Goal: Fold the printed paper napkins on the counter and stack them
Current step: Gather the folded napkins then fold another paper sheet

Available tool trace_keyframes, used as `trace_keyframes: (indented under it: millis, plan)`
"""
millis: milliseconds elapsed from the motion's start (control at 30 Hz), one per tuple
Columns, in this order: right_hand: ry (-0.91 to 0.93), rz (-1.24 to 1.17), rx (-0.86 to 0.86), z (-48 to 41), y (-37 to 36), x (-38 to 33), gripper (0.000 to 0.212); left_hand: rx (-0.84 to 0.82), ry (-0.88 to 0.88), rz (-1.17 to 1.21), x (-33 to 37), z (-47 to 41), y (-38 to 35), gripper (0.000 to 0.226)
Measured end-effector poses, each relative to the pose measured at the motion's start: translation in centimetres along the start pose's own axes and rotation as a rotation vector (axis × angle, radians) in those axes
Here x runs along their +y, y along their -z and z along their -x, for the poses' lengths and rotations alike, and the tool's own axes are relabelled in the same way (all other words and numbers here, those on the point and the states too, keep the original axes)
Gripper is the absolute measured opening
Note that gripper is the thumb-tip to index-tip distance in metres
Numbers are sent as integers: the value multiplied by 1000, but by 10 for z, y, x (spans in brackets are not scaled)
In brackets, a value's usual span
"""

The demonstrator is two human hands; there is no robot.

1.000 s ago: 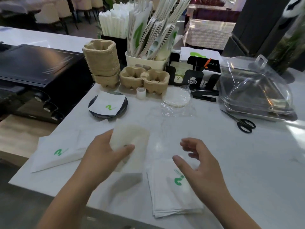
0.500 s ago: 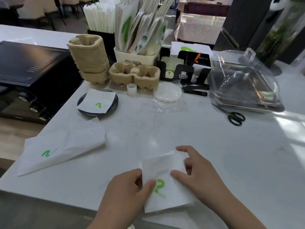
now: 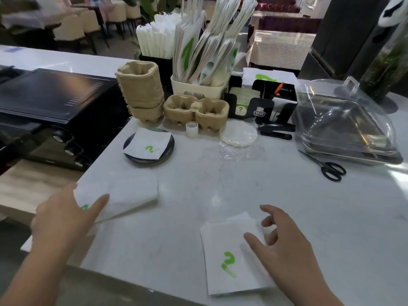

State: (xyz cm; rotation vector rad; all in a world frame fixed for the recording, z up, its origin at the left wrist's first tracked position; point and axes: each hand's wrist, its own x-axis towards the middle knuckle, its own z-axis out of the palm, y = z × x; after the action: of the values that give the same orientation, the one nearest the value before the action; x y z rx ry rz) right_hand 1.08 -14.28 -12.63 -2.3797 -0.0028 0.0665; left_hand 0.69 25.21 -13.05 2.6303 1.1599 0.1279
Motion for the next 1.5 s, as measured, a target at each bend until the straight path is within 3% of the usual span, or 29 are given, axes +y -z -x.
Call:
trace_keyframes:
  millis: [100, 200, 333, 433, 567, 667, 733, 800, 867, 933, 1033, 1133, 1200, 1300, 1433, 1500]
  plan:
    - [-7, -35, -13, 1, -2, 3, 57, -49, 8, 12, -11, -7, -11, 84]
    - [1, -34, -11, 1, -4, 8, 54, -3, -3, 68, -5, -1, -11, 72]
    - [0, -26, 8, 0, -4, 13, 53, -12, -29, 296, 4, 12, -8, 45]
    - [-12, -56, 47, 1, -4, 14, 51, -74, -63, 452, 12, 20, -1, 9]
    - [42, -103, 132, 0, -5, 11, 49, -184, -145, 812, 36, 40, 11, 31]
    - [66, -268, 103, -2, -4, -2, 41, -341, -174, 1142, 71, 70, 11, 24]
    - [-3, -501, -11, -7, -4, -14, 38, -494, -146, 1316, 97, 91, 4, 11]
    - [-96, -754, -153, -13, -2, -27, 50, -636, -126, 1435, 118, 110, -8, 10]
    - [-151, -950, -210, -21, 3, -38, 49, -770, -147, 1460, 133, 130, -16, 22]
    - [-134, -1009, -160, -28, 10, -45, 27, -850, -234, 1410, 143, 144, -20, 31]
    - [-129, -951, -21, -36, 24, -44, 15, -915, -410, 1312, 148, 142, -17, 53]
    - [-96, -858, -5, -43, 39, -39, 16, -935, -564, 1185, 159, 123, -5, 76]
    - [-69, -822, -29, -47, 47, -38, 18, -893, -629, 1095, 174, 115, 2, 59]
    - [-15, -802, -25, -53, 52, -39, 21, -813, -541, 1105, 194, 118, 5, 25]
    - [56, -901, 10, -53, 50, -37, 48, -746, -522, 1189, 201, 125, -1, 15]
    - [61, -955, 48, -52, 49, -33, 50, -734, -535, 1235, 198, 124, -2, 14]
